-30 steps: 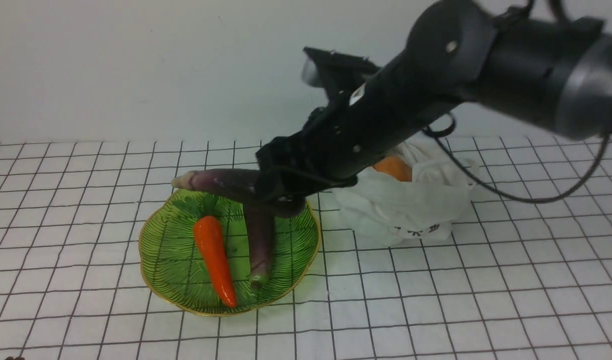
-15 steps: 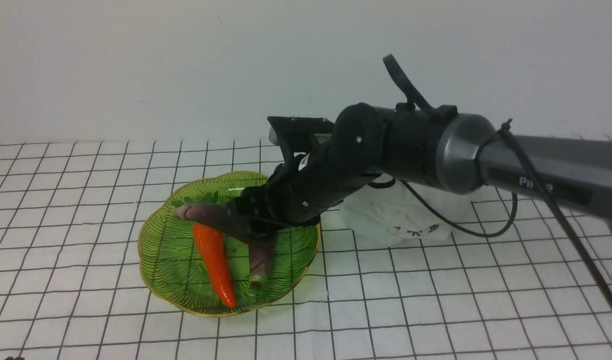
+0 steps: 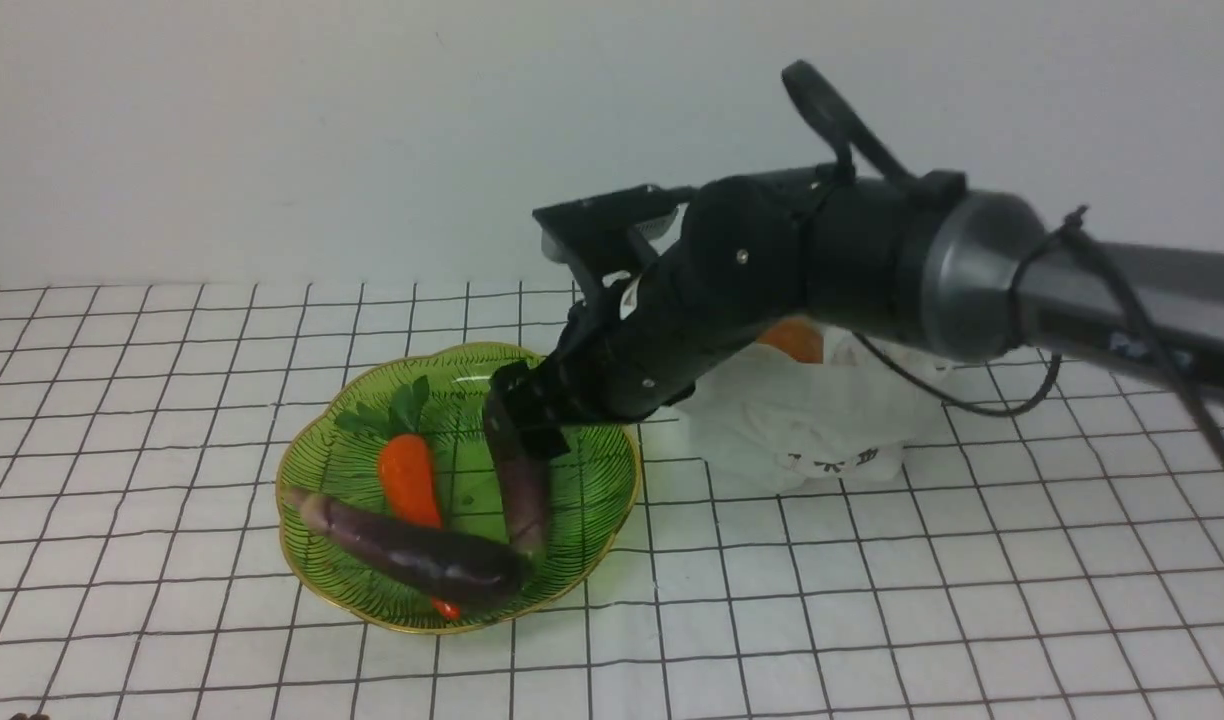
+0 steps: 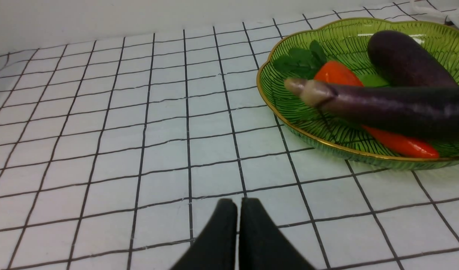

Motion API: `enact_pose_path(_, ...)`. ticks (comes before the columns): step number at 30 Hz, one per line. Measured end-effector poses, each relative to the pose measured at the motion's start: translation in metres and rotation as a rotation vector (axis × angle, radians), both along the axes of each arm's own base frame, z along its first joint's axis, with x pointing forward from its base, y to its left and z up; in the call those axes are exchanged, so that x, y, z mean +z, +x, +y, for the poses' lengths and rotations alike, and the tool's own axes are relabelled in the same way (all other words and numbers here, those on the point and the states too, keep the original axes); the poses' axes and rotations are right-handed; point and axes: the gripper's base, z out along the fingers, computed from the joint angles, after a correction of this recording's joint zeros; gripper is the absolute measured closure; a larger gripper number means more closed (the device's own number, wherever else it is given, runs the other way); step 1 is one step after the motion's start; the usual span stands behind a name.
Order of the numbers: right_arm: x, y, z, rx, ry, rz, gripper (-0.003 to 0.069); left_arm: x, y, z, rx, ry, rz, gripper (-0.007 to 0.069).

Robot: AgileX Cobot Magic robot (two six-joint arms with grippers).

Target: Take vegetables from bag on white checkered tablecloth place on plate.

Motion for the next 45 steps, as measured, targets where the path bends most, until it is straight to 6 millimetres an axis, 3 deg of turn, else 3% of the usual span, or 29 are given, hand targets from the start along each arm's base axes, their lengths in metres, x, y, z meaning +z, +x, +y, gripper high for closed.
enact_pose_path(4,0.061,-0.017,-0.030,-0.006,-0.100,-0.153,0.0128,0.000,0.000,0.000,0.000,0.000,0.000,0.0632)
enact_pose_path(5,0.068,-0.019,-0.033,-0.011,-0.110,-0.168,0.0144,0.000,0.000,0.000,0.000,0.000,0.000,0.0632)
enact_pose_path(8,0.133,-0.046,-0.073,-0.095,-0.175,-0.319,0.0335,0.000,0.000,0.000,0.000,0.000,0.000,0.0632)
enact_pose_path(14,0.199,-0.096,-0.131,-0.218,-0.216,-0.436,0.0610,0.000,0.000,0.000,0.000,0.000,0.000,0.0632)
enact_pose_path(16,0.219,-0.121,-0.153,-0.261,-0.203,-0.450,0.0655,0.000,0.000,0.000,0.000,0.000,0.000,0.0632)
enact_pose_path(20,0.250,-0.173,-0.196,-0.331,-0.096,-0.493,0.0671,0.000,0.000,0.000,0.000,0.000,0.000,0.0632)
enact_pose_path(23,0.259,-0.208,-0.224,-0.372,-0.009,-0.534,0.0671,0.000,0.000,0.000,0.000,0.000,0.000,0.0632)
enact_pose_path(25,0.254,-0.235,-0.245,-0.401,0.057,-0.559,0.0673,0.000,0.000,0.000,0.000,0.000,0.000,0.0632)
enact_pose_path(28,0.244,-0.258,-0.264,-0.418,0.115,-0.601,0.0673,0.000,0.000,0.000,0.000,0.000,0.000,0.0632)
enact_pose_path(29,0.233,-0.277,-0.279,-0.424,0.162,-0.647,0.0673,0.000,0.000,0.000,0.000,0.000,0.000,0.0632)
enact_pose_path(34,0.181,-0.309,-0.299,-0.396,0.263,-0.728,0.0673,0.000,0.000,0.000,0.000,0.000,0.000,0.0632)
enact_pose_path(39,0.129,-0.320,-0.301,-0.346,0.335,-0.758,0.0673,0.000,0.000,0.000,0.000,0.000,0.000,0.0632)
enact_pose_path(45,0.100,-0.318,-0.289,-0.280,0.471,-0.805,0.0673,0.000,0.000,0.000,0.000,0.000,0.000,0.0632)
